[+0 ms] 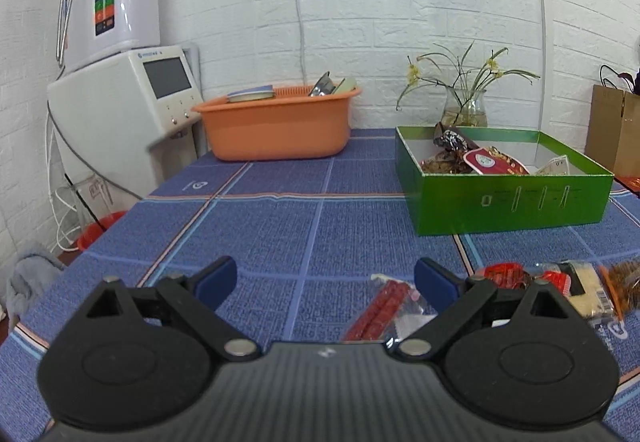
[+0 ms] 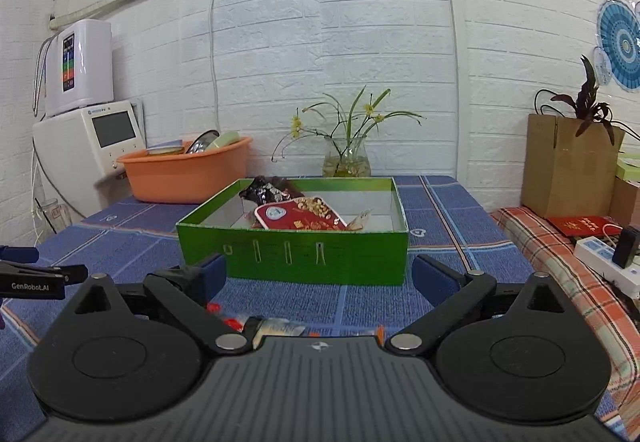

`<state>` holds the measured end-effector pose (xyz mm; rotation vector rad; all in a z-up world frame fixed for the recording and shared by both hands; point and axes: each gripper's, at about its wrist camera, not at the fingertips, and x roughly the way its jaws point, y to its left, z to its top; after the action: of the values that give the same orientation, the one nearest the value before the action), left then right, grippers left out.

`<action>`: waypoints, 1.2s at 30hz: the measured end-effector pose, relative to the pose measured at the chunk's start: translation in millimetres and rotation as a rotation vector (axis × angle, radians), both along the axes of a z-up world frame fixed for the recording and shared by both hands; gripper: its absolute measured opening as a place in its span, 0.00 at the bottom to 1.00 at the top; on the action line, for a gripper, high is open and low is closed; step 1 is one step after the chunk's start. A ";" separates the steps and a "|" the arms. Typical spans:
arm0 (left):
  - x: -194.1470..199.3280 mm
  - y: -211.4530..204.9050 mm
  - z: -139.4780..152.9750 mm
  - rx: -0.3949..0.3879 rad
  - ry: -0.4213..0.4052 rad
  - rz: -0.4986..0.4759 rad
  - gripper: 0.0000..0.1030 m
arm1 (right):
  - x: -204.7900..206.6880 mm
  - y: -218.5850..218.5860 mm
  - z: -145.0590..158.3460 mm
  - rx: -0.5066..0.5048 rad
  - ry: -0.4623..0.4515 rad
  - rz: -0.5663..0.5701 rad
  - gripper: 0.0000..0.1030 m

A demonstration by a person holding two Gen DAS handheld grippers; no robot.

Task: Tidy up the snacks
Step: 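Move both tools back down to the snacks on the table, then grasp the red stick snack in clear wrapper with the right tool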

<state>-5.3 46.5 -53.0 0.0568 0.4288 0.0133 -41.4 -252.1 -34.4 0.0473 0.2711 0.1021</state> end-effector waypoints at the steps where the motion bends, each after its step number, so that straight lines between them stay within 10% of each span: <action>1: -1.9 0.9 -3.1 -0.006 0.012 0.002 0.93 | -2.1 1.3 -3.4 -0.003 0.014 0.007 1.00; 17: -1.7 -0.8 -23.4 -0.090 0.127 -0.109 0.93 | 47.8 47.3 -6.8 0.106 0.172 0.408 1.00; 28: 11.9 8.4 -30.4 -0.146 0.184 -0.111 0.93 | 152.2 101.0 -39.9 0.472 0.606 0.569 1.00; 36: 24.5 20.1 -34.3 -0.309 0.232 -0.156 0.72 | 152.6 140.3 -30.7 0.192 0.624 0.657 1.00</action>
<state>19.2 66.6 -87.3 -0.2142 0.6533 -0.2150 111.3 -111.7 -65.1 0.1816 0.8952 0.7738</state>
